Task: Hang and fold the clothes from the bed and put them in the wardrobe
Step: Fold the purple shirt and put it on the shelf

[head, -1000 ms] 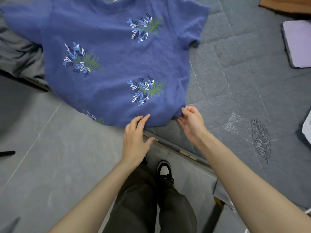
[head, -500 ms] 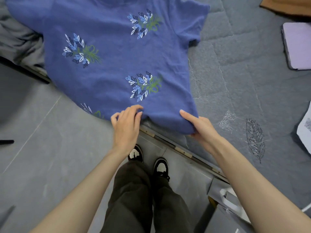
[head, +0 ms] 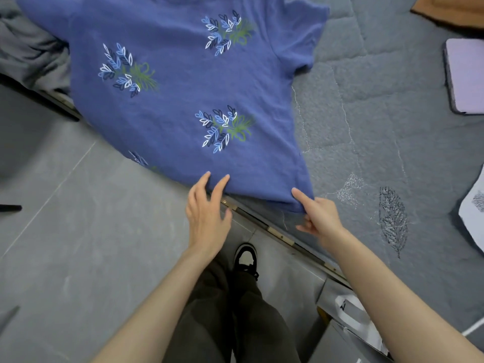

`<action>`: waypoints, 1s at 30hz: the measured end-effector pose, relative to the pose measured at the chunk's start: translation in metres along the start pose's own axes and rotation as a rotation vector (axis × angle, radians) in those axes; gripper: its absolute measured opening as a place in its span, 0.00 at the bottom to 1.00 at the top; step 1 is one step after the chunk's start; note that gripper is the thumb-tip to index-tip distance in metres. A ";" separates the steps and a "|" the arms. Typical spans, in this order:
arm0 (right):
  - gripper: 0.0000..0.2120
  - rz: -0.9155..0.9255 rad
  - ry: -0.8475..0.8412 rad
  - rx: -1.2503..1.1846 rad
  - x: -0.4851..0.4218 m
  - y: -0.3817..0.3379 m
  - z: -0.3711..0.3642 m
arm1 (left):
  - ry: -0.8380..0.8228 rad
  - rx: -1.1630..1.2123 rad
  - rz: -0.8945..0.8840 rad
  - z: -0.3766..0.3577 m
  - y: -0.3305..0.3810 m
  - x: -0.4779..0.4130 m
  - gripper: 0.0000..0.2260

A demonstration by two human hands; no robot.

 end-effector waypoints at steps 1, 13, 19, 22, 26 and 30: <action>0.12 0.049 0.100 0.113 -0.004 0.001 0.010 | -0.049 -0.034 0.012 -0.007 0.000 -0.002 0.31; 0.11 0.448 0.280 0.312 0.020 -0.086 -0.014 | 0.031 0.051 0.046 0.051 -0.002 -0.050 0.24; 0.15 0.556 0.074 0.392 0.020 -0.156 -0.093 | 0.119 0.154 0.141 0.110 -0.031 -0.113 0.21; 0.16 0.575 0.025 0.398 0.012 -0.195 -0.136 | 0.178 0.243 0.219 0.144 -0.059 -0.156 0.21; 0.17 0.645 0.002 0.414 0.000 -0.262 -0.197 | 0.289 0.369 0.285 0.205 -0.096 -0.225 0.22; 0.17 0.685 -0.010 0.455 -0.008 -0.328 -0.261 | 0.396 0.350 0.292 0.269 -0.125 -0.289 0.24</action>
Point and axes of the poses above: each hand's wrist, its own x-axis away from the middle knuckle, its own z-axis out of the back of the hand, y = z × x, the point moved 9 cm from there along -x, towards the middle knuckle, and after that the axes turned 2 degrees about x, right-handed, at the moved point
